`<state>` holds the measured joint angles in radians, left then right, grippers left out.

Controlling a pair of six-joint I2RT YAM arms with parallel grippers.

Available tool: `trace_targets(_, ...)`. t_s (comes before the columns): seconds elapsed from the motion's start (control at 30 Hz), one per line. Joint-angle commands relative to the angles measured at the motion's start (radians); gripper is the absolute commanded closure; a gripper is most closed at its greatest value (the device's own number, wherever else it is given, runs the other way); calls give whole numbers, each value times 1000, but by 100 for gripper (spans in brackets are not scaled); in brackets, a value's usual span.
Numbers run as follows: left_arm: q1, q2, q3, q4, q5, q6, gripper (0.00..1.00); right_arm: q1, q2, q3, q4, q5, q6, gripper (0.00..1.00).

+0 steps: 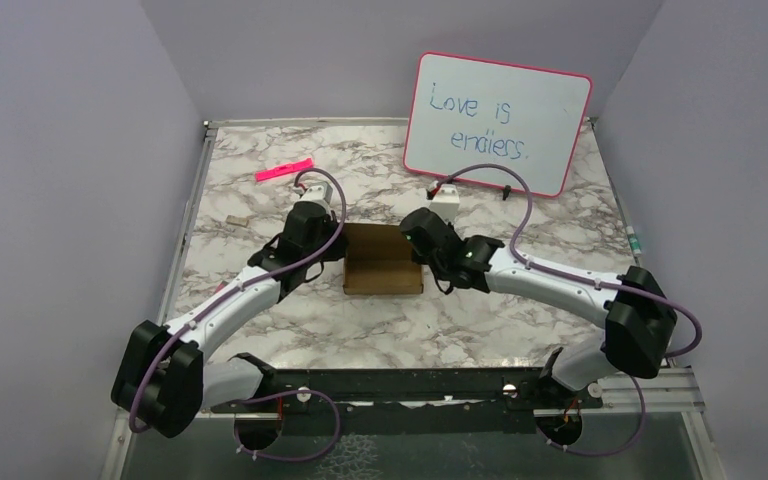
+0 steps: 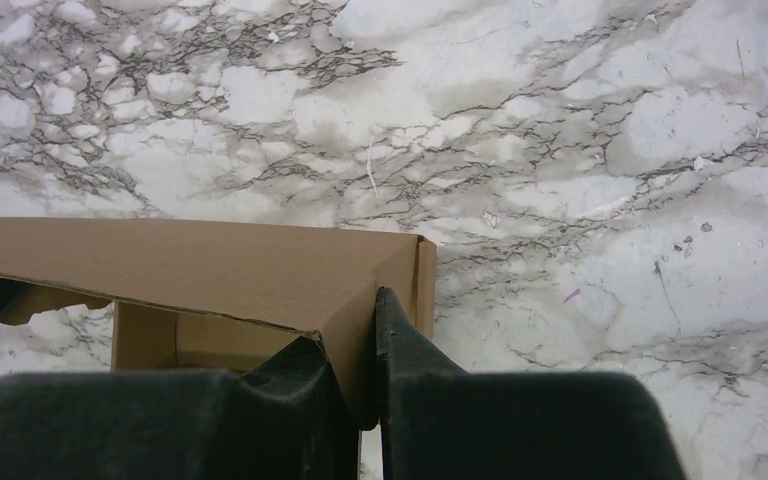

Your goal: Fold the paper box

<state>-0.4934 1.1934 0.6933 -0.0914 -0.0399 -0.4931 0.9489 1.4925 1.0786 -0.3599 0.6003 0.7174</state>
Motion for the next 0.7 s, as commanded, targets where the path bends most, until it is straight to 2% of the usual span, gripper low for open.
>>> trace_targets(0.0, -13, -54, -24, 85, 13, -94, 90, 37, -22, -49, -12, 111, 95, 88)
trace_targets(0.27, -34, -88, -81, 121, 8, -148, 88, 75, -22, -96, -8, 159, 161, 86)
trace_targets(0.67, -48, -148, -174, 109, -22, -109, 84, 127, -42, -192, 17, 201, 231, 84)
